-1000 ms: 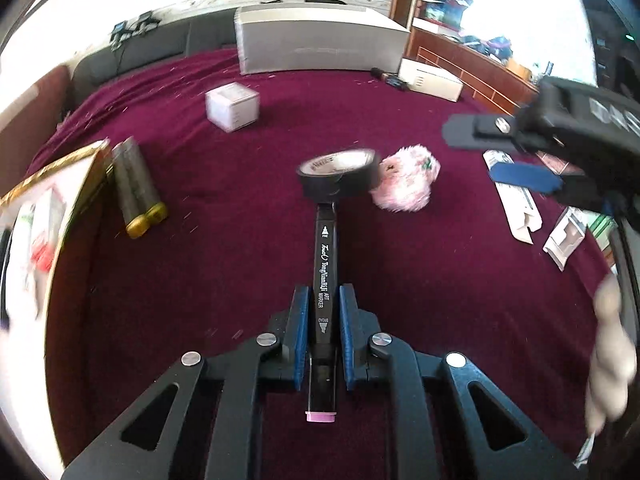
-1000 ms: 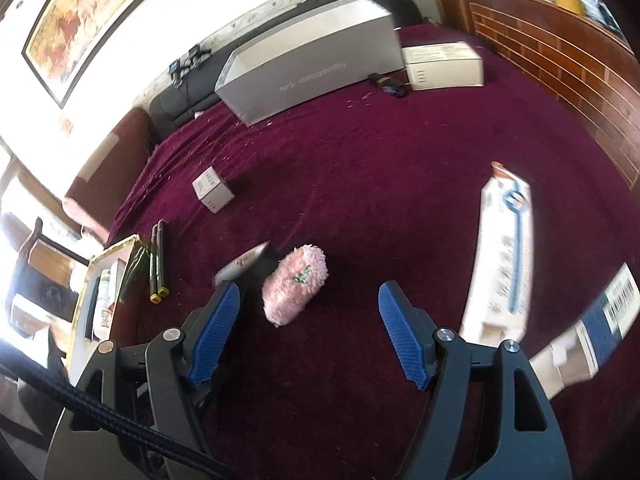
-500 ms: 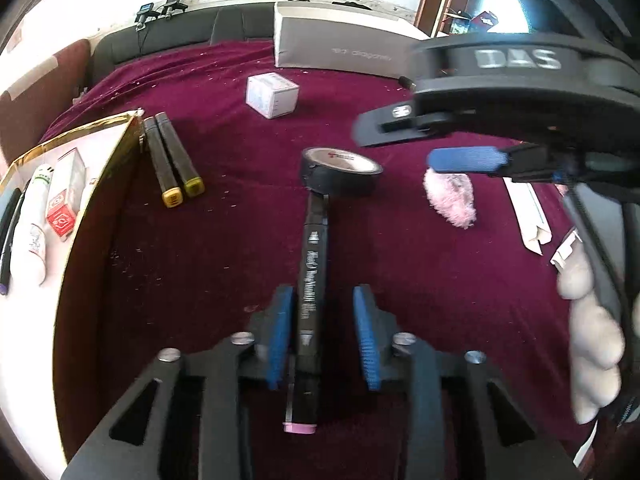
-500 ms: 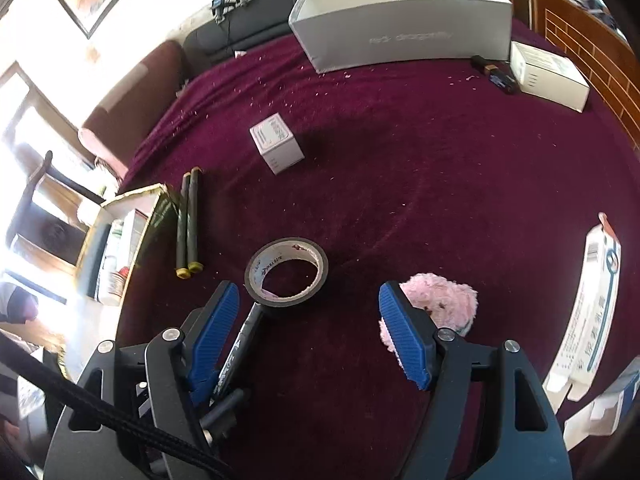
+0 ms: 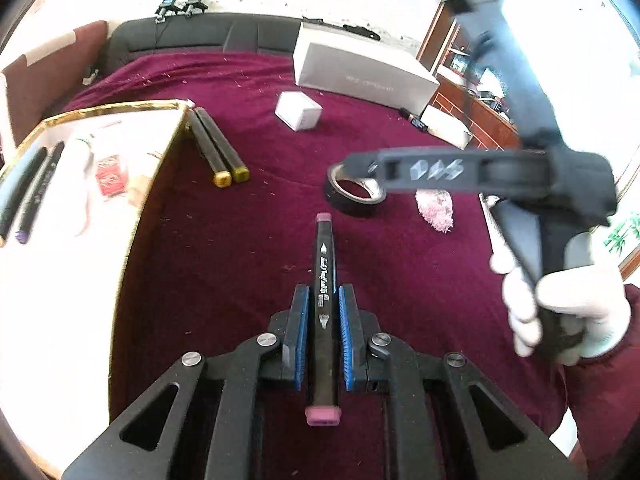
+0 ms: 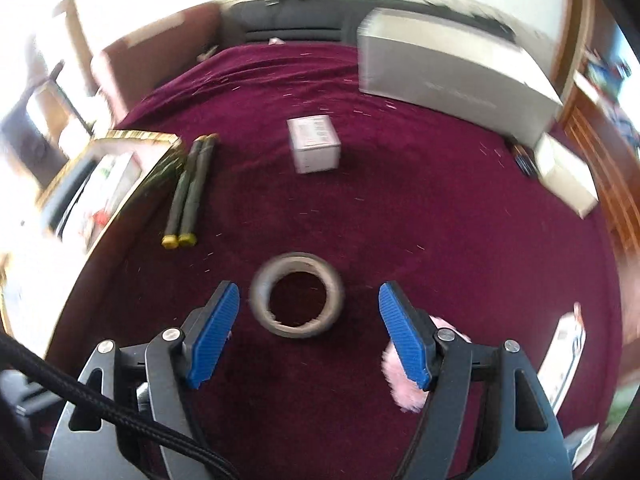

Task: Organize objects
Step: 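Grasp the black tape roll with the right tool while the left tool holds the marker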

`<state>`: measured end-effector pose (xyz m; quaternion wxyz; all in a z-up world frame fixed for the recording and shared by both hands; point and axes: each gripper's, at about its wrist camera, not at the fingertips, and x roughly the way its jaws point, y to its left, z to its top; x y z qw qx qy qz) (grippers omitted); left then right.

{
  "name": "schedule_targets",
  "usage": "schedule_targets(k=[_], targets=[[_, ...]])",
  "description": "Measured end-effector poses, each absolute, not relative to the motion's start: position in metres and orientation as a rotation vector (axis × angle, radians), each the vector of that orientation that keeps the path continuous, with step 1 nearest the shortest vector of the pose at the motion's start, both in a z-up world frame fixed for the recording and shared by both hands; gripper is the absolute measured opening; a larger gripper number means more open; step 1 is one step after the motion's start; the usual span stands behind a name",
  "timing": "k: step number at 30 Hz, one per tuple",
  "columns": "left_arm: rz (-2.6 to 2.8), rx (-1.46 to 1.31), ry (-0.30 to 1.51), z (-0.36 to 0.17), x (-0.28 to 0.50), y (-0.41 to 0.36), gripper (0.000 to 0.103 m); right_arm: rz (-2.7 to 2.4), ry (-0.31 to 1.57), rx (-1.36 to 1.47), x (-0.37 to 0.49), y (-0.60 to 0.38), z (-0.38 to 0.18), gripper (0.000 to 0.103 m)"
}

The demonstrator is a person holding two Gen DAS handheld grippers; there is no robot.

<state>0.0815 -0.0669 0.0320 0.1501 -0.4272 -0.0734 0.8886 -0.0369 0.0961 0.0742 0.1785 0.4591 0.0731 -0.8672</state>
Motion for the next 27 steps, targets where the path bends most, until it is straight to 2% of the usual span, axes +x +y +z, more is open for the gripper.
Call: schedule_targets(k=[3,8,10,11,12,14,15,24,27], targets=[[2.564,-1.204,-0.229,0.037,0.090,-0.075,0.011,-2.412,0.275,1.307,-0.037,0.079,0.064,0.072],[2.571,-1.192,-0.233,0.039,0.095,-0.079,0.011,-2.443,0.407,1.317,-0.043,0.065,0.048,0.064],[2.567,-1.197,-0.239,0.038,0.095,-0.079,0.011,-2.465,0.416,1.314,-0.044,0.063,0.049,0.050],[2.569,-1.198,-0.241,0.037,0.094,-0.079,0.011,-2.475,0.421,1.308,-0.044,0.062,0.049,0.029],[2.570,-1.199,-0.242,0.038,0.094,-0.079,0.011,-2.454,0.398,1.327,-0.045,0.063,0.047,0.019],[2.573,-1.199,-0.253,0.039,0.095,-0.081,0.011,-2.440,0.350,1.344,-0.043,0.065,0.046,0.017],[2.576,-1.196,-0.258,0.041,0.097,-0.083,0.011,-2.451,0.350,1.336,-0.040,0.065,0.046,0.011],[2.606,-1.135,-0.240,0.056,0.112,-0.083,0.011,-2.477,0.124,1.254,-0.010,0.092,0.080,0.011],[2.621,-1.106,-0.235,0.064,0.118,-0.083,0.011,-2.472,0.106,1.234,-0.003,0.093,0.089,0.011]])
